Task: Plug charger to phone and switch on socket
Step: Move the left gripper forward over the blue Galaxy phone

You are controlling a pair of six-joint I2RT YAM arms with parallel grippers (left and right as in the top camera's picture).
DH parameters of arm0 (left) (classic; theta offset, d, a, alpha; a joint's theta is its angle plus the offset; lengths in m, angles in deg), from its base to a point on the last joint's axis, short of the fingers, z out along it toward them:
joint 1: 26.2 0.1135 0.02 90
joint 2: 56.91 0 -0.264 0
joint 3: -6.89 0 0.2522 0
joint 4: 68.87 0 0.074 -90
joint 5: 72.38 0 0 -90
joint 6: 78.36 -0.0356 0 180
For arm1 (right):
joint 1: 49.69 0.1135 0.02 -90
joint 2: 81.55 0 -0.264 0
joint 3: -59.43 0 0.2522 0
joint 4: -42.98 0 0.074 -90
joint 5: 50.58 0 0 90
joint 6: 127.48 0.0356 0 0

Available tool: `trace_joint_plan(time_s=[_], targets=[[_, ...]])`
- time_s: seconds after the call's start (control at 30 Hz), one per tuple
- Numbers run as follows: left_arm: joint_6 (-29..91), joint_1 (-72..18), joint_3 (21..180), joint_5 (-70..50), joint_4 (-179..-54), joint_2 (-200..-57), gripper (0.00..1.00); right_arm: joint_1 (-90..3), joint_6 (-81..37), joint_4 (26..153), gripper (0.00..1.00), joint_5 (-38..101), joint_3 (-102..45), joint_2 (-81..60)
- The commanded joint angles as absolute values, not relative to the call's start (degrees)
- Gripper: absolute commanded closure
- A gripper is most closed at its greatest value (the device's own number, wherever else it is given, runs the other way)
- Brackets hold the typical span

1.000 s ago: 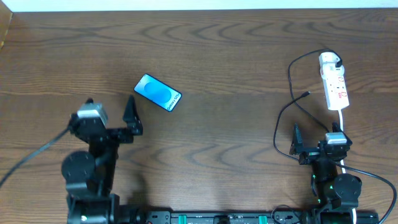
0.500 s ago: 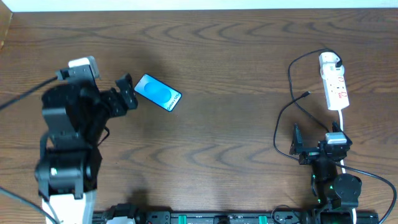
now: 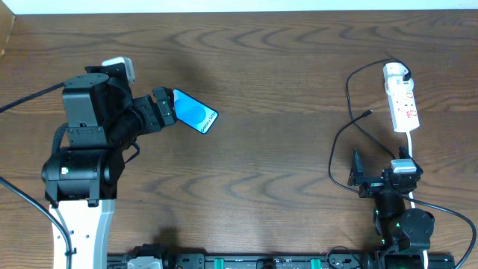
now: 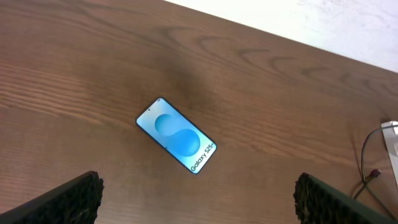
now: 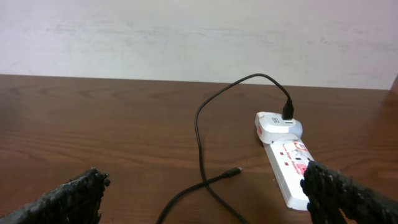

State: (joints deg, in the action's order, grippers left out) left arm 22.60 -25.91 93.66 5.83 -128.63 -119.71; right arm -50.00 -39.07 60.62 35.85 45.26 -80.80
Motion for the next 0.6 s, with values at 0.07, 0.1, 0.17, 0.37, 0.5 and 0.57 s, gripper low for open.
trace_joint_plan(time_s=[0.07, 0.1, 0.17, 0.37, 0.5, 0.57], targets=[[23.4, -26.0, 94.9, 4.8, -128.4, -120.5, 0.02, -50.4, -39.7, 60.8, 0.01, 36.1, 45.3, -80.8], [23.4, -26.0, 94.9, 4.7, -128.5, -120.5, 0.02, -50.4, -39.7, 60.8, 0.01, 36.1, 45.3, -80.8], [24.5, -26.0, 95.0, 4.8, -128.5, -120.5, 0.02, -50.4, -39.7, 60.8, 0.01, 36.1, 45.3, -80.8], [34.3, -26.0, 96.8, 8.5, -128.9, -121.9, 0.02, -50.4, -39.7, 60.8, 0.01, 36.1, 45.3, -80.8], [40.1, -26.7, 100.6, 12.3, -130.9, -124.8, 0.02, -50.4, -39.7, 60.8, 0.01, 36.1, 45.3, -80.8], [41.6, -27.4, 103.0, 14.0, -132.1, -126.7, 0.02, -50.4, -39.7, 60.8, 0.01, 36.1, 45.3, -80.8]])
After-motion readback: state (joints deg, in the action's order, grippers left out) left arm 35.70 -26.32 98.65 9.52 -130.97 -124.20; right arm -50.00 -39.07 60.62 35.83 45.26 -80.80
